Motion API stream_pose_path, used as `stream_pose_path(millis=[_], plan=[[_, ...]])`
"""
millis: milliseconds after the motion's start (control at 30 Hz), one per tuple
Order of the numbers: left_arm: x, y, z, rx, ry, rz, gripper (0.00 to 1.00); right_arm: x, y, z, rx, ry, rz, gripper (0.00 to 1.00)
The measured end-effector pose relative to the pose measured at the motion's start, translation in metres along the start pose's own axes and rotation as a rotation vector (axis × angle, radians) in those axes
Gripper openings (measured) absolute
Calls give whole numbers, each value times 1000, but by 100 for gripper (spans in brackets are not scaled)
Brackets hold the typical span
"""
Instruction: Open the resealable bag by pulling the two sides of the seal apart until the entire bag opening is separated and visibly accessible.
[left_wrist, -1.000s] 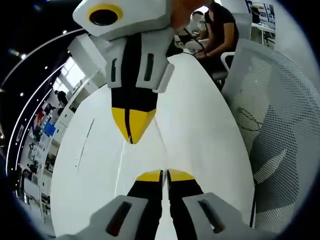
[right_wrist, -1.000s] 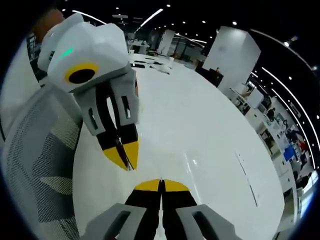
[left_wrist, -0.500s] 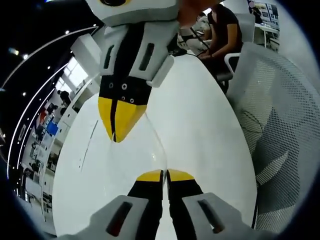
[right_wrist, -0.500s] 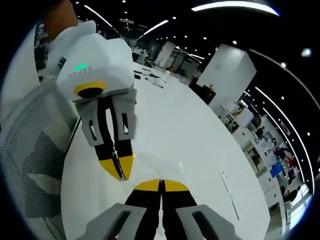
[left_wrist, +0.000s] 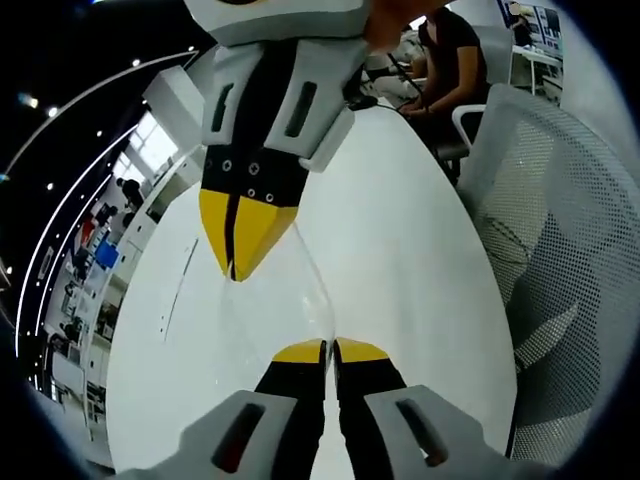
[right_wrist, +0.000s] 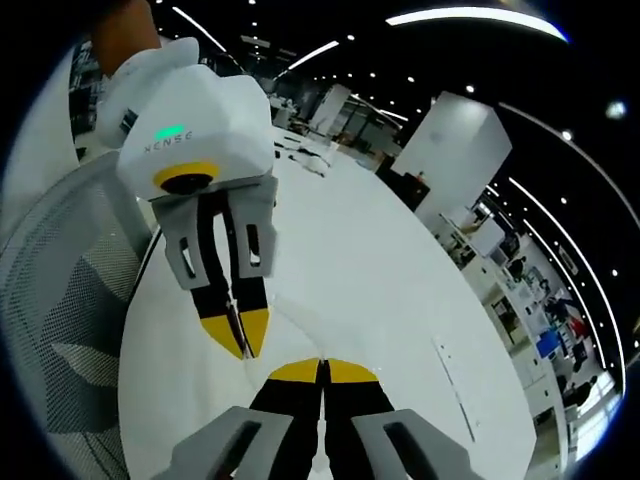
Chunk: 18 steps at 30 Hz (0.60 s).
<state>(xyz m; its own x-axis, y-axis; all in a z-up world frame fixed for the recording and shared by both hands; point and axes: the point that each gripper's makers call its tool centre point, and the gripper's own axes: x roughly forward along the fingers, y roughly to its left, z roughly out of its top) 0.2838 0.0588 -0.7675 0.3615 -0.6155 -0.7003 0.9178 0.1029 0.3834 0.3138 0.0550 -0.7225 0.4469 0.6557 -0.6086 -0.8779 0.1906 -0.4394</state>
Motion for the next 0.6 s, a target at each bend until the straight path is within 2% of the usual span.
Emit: stream_pose_path(millis=[400, 600], plan=[[4, -11, -12, -33, 40, -32, 1, 11, 17, -16, 16, 47, 44, 0], [3, -15, -12, -58, 28, -43, 2, 14, 21, -28, 26, 79, 59, 0]])
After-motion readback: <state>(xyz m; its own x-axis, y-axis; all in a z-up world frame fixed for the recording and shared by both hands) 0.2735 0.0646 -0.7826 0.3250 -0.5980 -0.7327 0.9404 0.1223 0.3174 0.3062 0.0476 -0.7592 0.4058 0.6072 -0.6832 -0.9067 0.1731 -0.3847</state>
